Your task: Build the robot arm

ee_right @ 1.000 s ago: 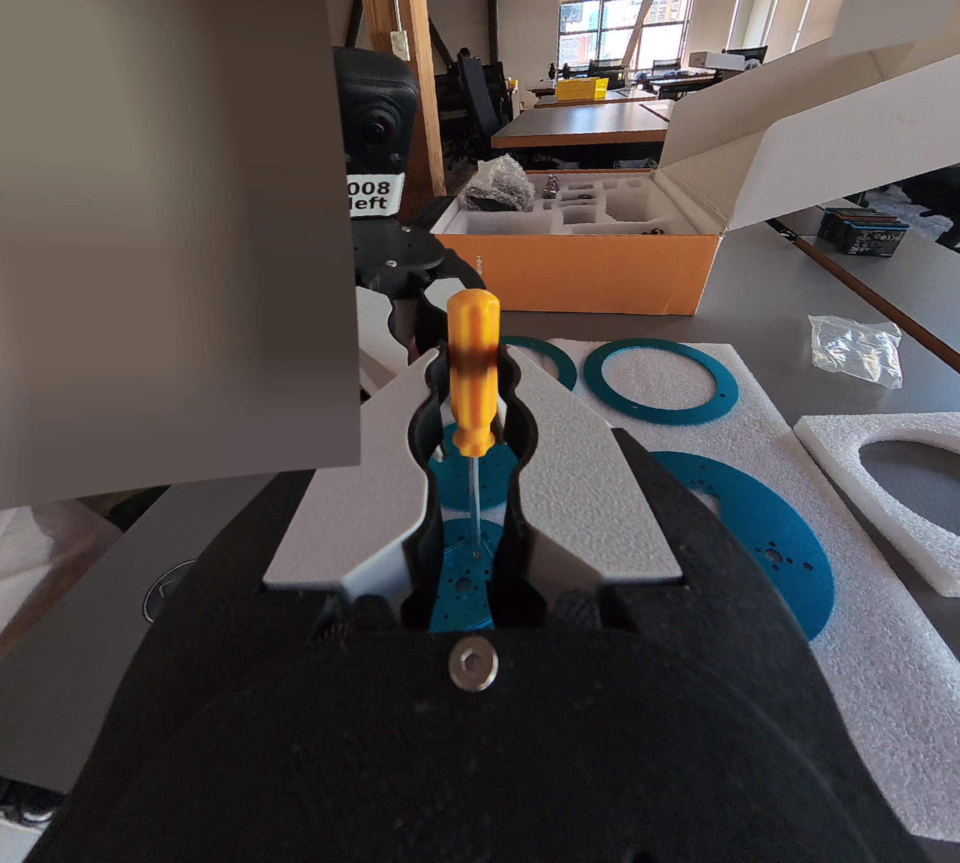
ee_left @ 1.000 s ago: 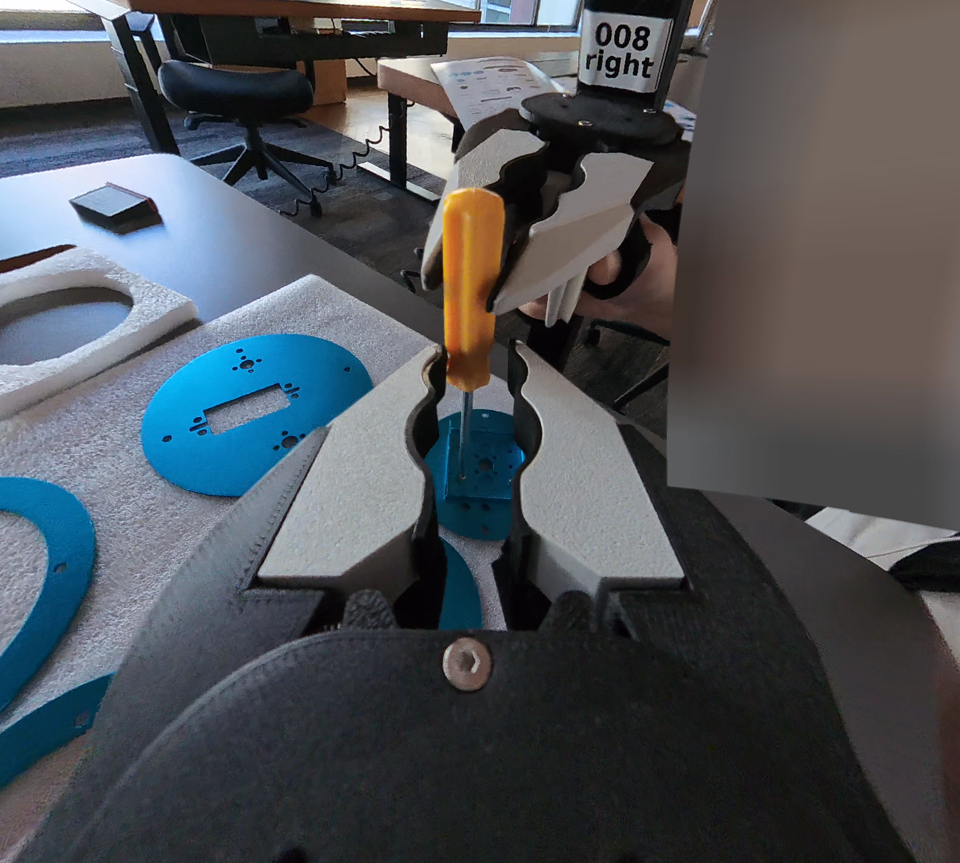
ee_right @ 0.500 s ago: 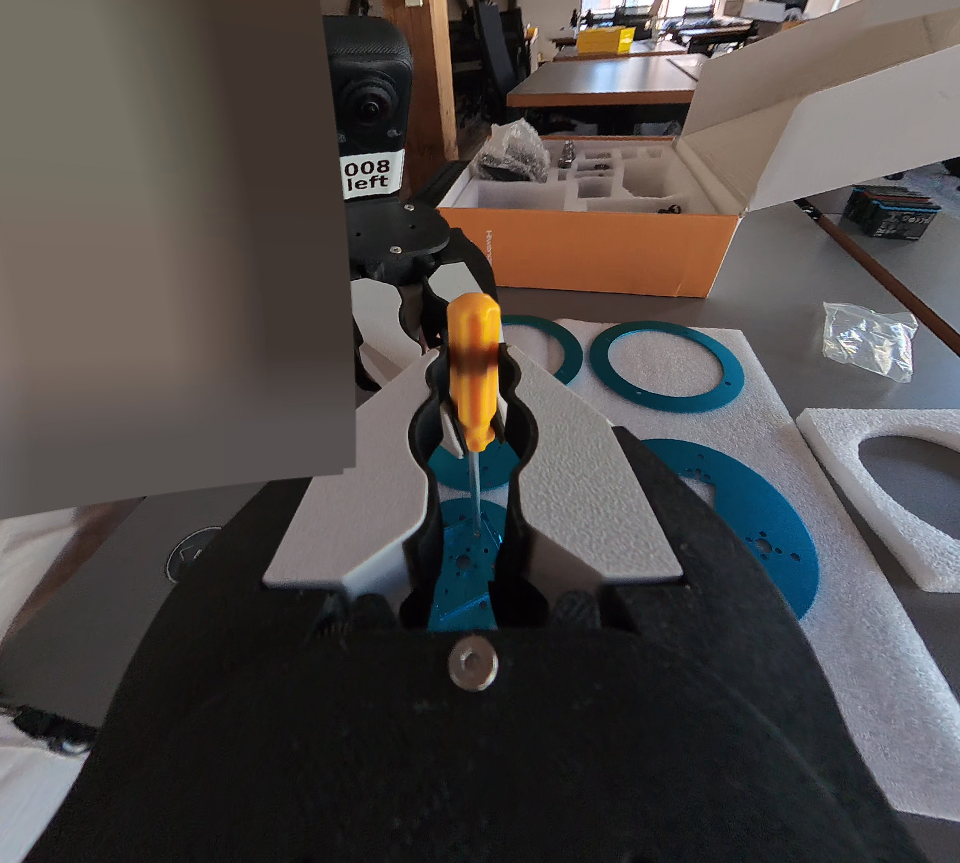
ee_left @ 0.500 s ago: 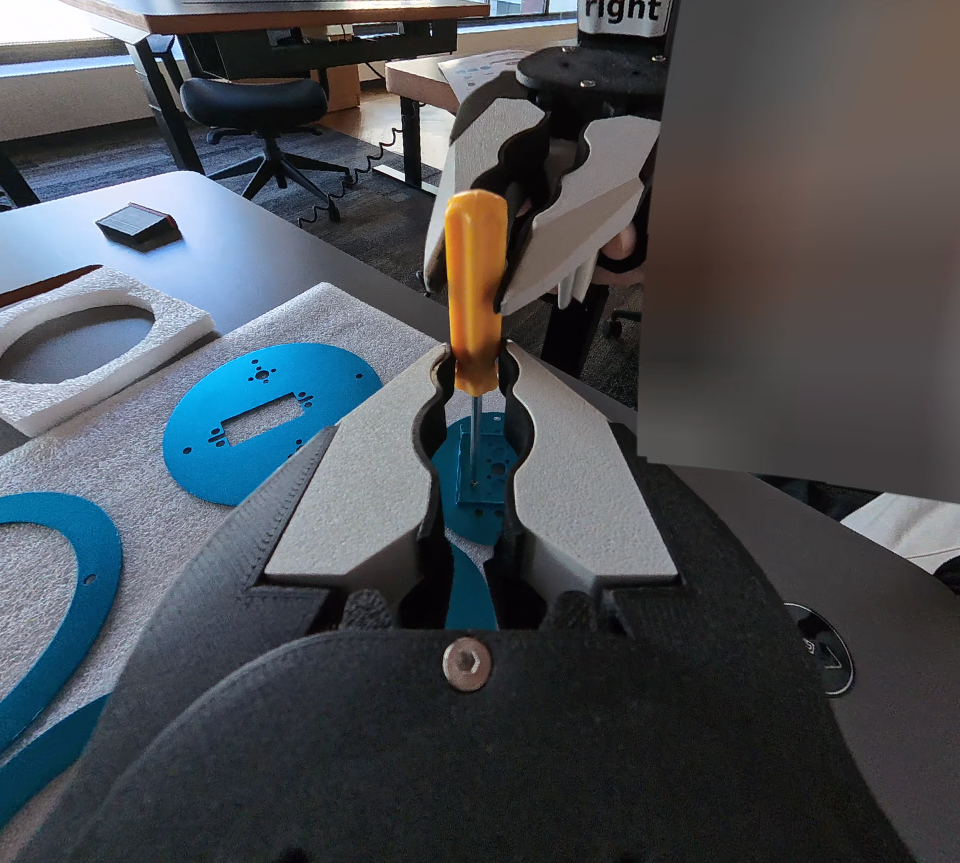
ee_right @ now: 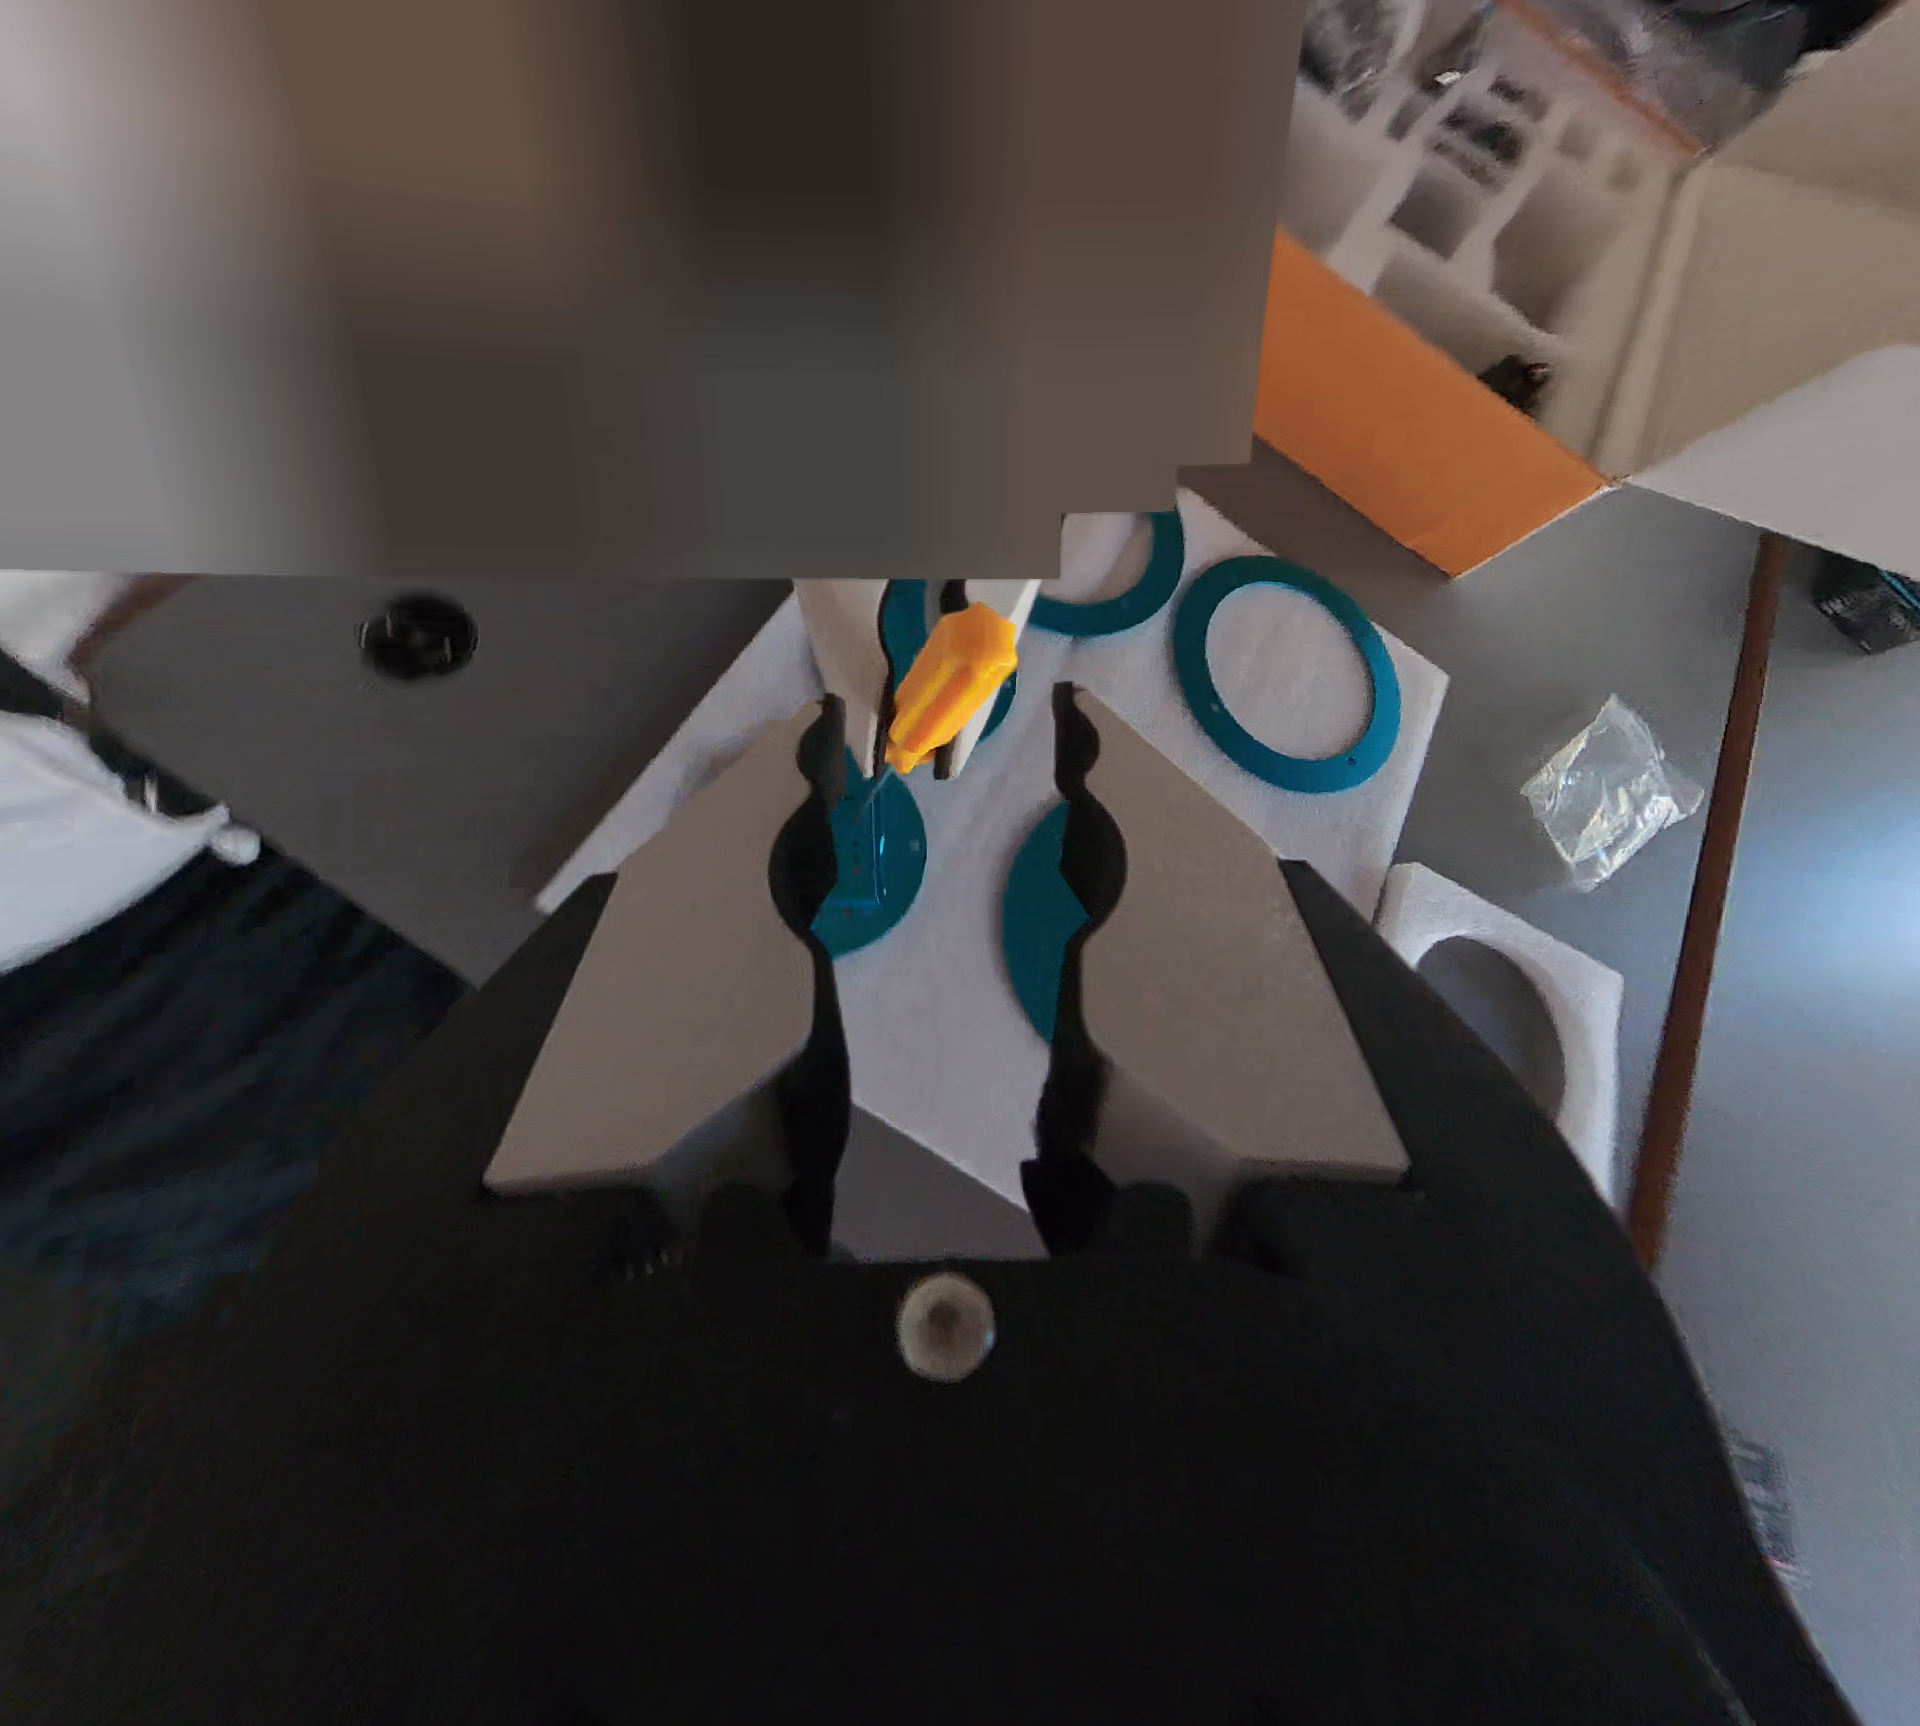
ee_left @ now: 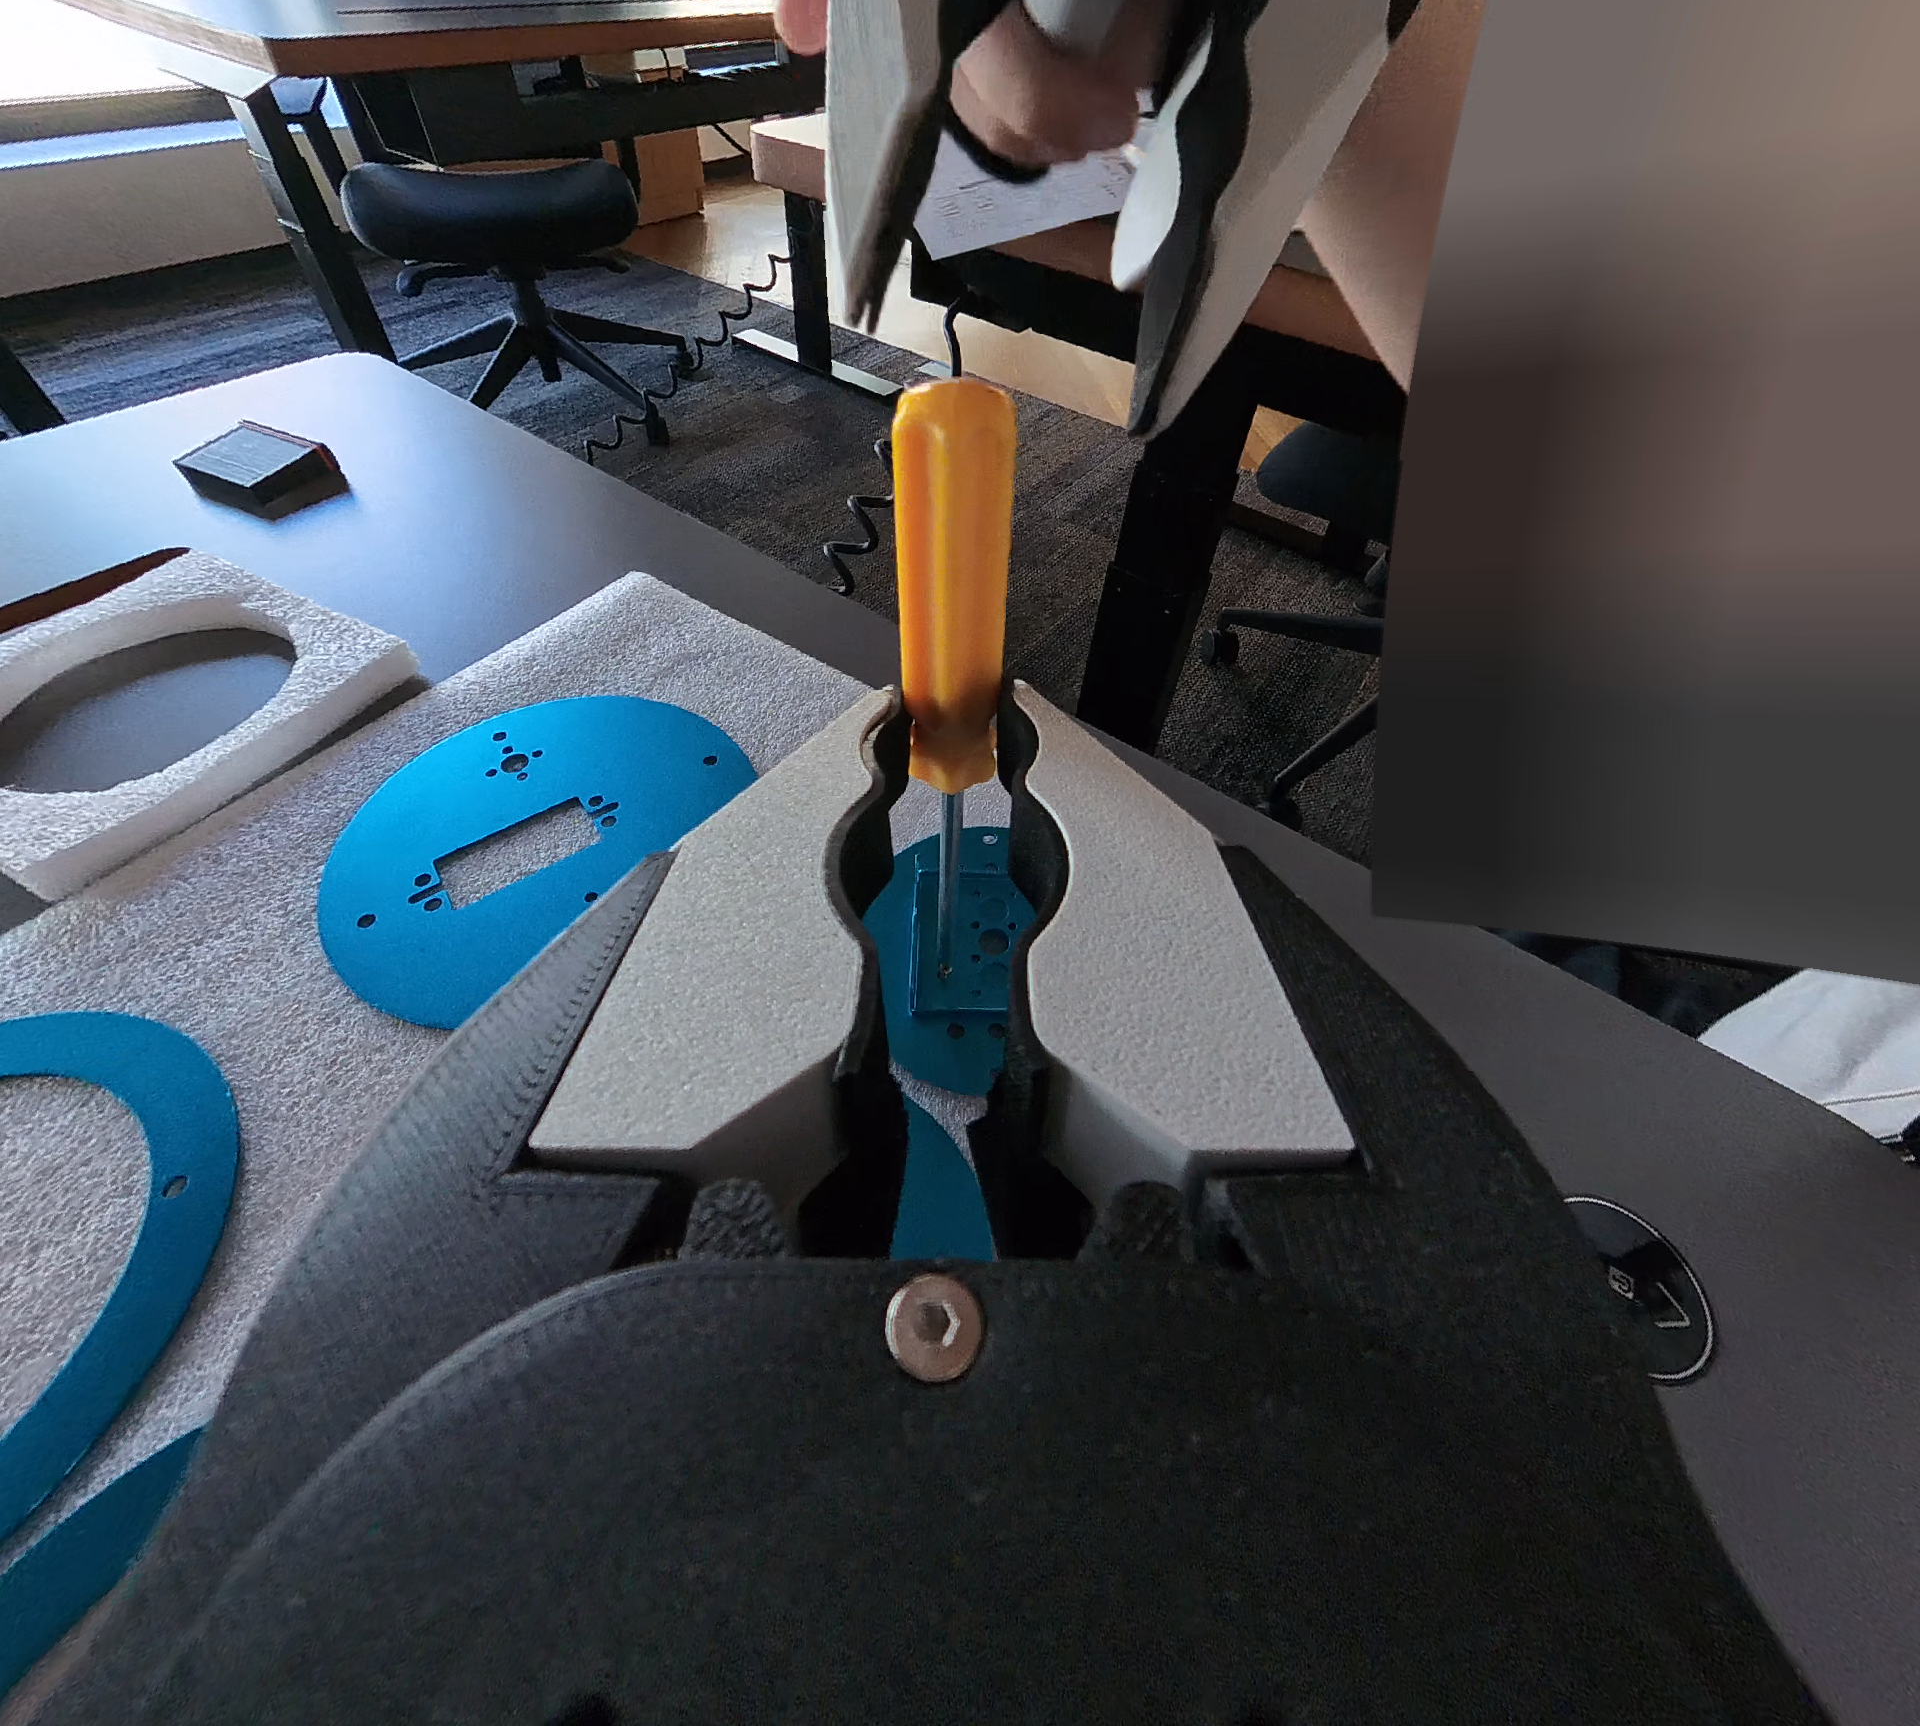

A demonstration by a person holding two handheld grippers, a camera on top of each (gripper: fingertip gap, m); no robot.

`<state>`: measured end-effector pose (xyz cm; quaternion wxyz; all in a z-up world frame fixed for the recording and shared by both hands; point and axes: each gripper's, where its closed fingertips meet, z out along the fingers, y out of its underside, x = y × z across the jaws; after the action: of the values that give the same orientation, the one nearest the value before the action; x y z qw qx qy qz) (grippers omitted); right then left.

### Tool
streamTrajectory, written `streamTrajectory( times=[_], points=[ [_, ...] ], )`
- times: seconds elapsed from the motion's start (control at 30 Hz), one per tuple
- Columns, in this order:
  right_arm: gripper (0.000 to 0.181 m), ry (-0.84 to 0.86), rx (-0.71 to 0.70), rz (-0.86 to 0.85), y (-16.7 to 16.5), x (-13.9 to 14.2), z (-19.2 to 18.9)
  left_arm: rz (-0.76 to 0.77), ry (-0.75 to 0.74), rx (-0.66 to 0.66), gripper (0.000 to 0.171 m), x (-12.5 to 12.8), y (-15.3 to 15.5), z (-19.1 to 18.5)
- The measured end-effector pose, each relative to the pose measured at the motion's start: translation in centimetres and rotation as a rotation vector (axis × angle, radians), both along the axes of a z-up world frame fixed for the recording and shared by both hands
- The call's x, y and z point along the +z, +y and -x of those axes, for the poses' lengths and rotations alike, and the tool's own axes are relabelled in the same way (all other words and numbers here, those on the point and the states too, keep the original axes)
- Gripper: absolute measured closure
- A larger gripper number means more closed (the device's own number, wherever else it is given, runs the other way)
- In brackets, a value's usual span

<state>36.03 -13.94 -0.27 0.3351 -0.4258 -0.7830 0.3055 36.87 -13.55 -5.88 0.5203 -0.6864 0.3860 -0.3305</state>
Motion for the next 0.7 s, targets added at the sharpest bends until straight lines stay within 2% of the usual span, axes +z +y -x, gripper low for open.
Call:
streamTrajectory(
  times=[0.1, 0.13, 0.27, 0.7],
  points=[
    [0.148, -0.142, 0.046, -0.125, 0.3, -0.4, 0.1, -0.006, 0.009, -0.005, 0.157, 0.0, -0.1, -0.1],
    [0.154, -0.183, 0.063, -0.14, 0.3, -0.5, 0.2, -0.007, 0.011, -0.005, 0.157, 0.0, -0.1, -0.1],
    [0.157, -0.297, 0.116, -0.195, 0.1, -0.7, 0.7, -0.017, 0.013, -0.008, 0.157, 0.0, -0.2, -0.1],
    [0.162, -0.468, 0.147, -0.279, -0.7, -1.0, 1.2, -0.032, 0.014, -0.018, 0.157, 0.0, -0.4, -0.1]
  ],
)
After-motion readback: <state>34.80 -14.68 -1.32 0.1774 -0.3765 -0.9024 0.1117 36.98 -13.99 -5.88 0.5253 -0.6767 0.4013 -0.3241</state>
